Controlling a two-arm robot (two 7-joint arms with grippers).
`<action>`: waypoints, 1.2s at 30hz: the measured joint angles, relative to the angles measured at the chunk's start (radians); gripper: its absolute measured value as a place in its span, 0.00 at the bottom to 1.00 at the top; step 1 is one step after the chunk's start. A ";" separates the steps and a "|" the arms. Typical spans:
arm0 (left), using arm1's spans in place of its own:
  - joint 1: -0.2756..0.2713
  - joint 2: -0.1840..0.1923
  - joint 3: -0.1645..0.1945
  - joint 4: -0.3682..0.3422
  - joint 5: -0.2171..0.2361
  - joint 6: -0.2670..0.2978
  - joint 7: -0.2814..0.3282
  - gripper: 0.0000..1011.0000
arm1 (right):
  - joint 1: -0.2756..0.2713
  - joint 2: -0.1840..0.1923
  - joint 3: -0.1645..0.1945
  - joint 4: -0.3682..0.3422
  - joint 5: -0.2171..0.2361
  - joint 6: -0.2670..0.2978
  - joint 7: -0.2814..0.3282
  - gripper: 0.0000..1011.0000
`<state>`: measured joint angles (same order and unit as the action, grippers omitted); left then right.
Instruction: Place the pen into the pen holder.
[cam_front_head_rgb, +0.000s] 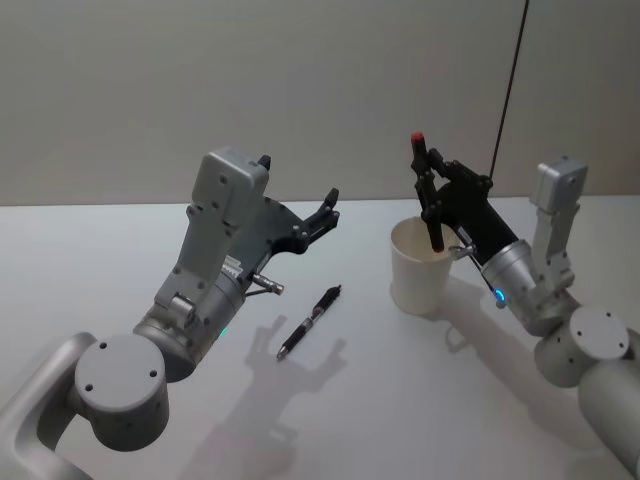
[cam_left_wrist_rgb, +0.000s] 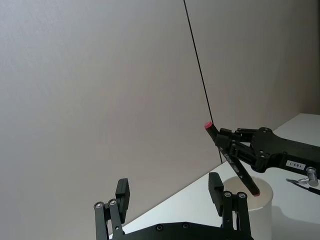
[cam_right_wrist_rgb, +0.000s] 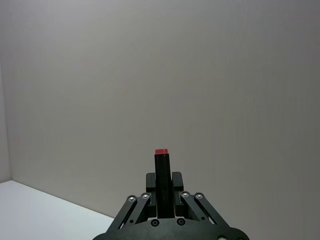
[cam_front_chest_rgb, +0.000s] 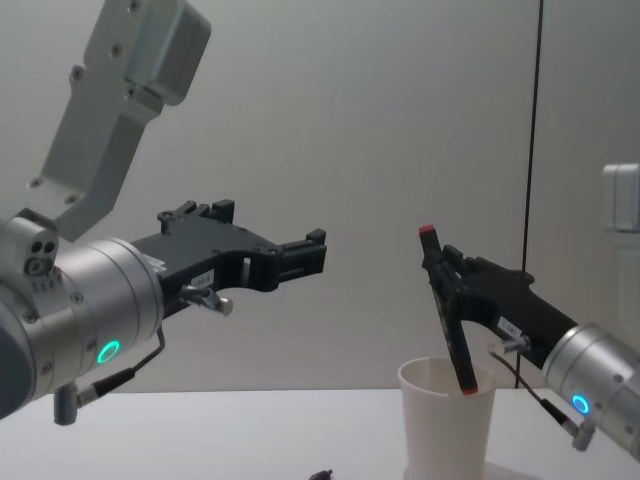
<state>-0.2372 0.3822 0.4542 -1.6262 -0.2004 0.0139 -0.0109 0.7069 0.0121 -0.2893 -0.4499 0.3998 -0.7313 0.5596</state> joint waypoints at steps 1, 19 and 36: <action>0.000 0.000 0.000 0.000 0.000 0.000 0.000 0.99 | 0.005 -0.003 0.000 0.015 0.002 -0.012 0.003 0.17; 0.000 0.000 0.000 0.000 0.000 0.000 0.000 0.99 | 0.043 -0.023 0.002 0.124 0.001 -0.070 0.007 0.56; 0.000 0.000 0.000 0.000 0.000 0.000 0.000 0.99 | -0.051 0.013 0.022 -0.110 -0.019 0.081 -0.047 0.99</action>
<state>-0.2372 0.3821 0.4542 -1.6262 -0.2004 0.0139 -0.0109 0.6558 0.0255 -0.2671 -0.5596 0.3807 -0.6507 0.5131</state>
